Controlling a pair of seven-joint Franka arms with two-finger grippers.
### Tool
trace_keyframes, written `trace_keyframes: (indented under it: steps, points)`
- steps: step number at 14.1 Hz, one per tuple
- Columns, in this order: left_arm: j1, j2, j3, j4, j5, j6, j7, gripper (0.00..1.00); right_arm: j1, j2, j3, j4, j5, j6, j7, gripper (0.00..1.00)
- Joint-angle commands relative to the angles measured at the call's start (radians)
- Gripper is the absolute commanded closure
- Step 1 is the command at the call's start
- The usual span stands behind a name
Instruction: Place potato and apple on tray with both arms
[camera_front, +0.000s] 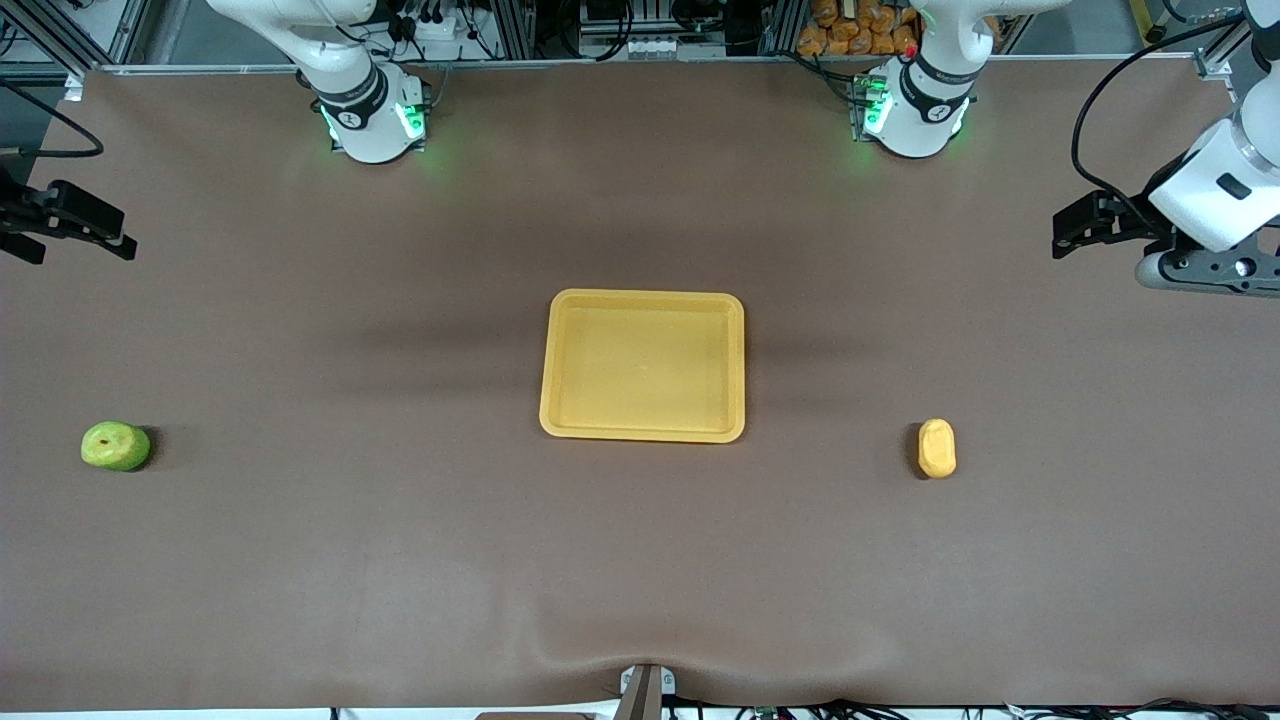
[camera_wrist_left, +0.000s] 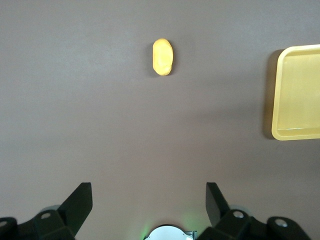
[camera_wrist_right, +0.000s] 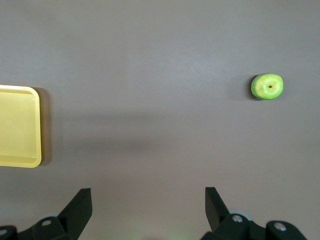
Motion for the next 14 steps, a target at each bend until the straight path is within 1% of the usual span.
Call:
trace_keyframes:
  steps: [1,7,10,12,14]
  points:
    - [0.008,0.013,-0.006,0.021,0.012,-0.001,0.014,0.0,0.008,0.0,-0.005,0.01,0.0,0.005,-0.001,0.0]
    - [0.003,0.016,-0.006,0.024,0.017,-0.001,0.014,0.0,-0.017,0.006,-0.013,0.007,0.002,0.002,-0.003,0.0]
    - [0.003,0.031,-0.006,0.027,0.015,-0.002,-0.006,0.0,-0.029,0.039,-0.014,0.01,-0.012,0.005,-0.003,0.0]
    - [0.008,0.042,-0.008,0.022,0.015,-0.002,-0.002,0.0,-0.08,0.074,-0.014,0.01,-0.012,0.005,-0.003,0.0]
    - [0.008,0.057,-0.006,0.021,0.017,-0.001,-0.002,0.0,-0.113,0.089,-0.014,0.012,-0.011,0.045,-0.013,0.0]
